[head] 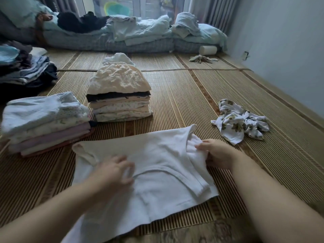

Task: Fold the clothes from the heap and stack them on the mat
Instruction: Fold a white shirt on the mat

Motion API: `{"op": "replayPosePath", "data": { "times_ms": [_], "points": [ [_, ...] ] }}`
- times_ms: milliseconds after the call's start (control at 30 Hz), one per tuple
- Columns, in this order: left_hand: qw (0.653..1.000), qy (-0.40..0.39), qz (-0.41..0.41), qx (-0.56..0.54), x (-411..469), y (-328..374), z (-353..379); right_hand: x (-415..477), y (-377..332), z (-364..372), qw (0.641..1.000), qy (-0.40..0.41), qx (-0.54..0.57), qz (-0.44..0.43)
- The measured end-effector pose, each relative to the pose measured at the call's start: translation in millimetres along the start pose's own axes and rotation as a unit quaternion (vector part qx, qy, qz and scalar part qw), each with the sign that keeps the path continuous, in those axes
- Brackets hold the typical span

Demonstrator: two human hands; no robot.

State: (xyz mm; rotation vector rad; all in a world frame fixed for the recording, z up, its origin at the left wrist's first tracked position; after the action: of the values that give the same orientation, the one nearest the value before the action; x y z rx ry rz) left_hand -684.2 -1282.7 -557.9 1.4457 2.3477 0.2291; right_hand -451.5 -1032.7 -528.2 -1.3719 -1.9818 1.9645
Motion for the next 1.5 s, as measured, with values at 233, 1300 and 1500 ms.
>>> {"op": "replayPosePath", "data": {
  "times_ms": [233,1300,1500],
  "points": [
    [0.997,-0.055,-0.052,-0.001,-15,6,26,-31,16,-17,1.000,-0.004,0.019,-0.006],
    [0.999,0.000,0.039,0.037,-47,-14,38,21,36,51,0.812,0.224,-0.539,0.021],
    [0.999,0.020,0.039,0.010,-48,-14,42,8,30,36,0.815,0.232,-0.530,0.035]
  ]
}}
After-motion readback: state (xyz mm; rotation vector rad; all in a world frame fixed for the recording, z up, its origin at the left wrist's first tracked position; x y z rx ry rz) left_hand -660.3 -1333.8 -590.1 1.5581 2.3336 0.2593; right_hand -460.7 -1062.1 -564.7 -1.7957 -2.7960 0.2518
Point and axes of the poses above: each hand's wrist, its own x-axis towards the middle knuckle, its own z-axis out of the palm, y = z × x, the point moved 1 cm from there along x, towards the middle knuckle, and after that the axes turned 9 degrees about -x, right-handed, at the moved point
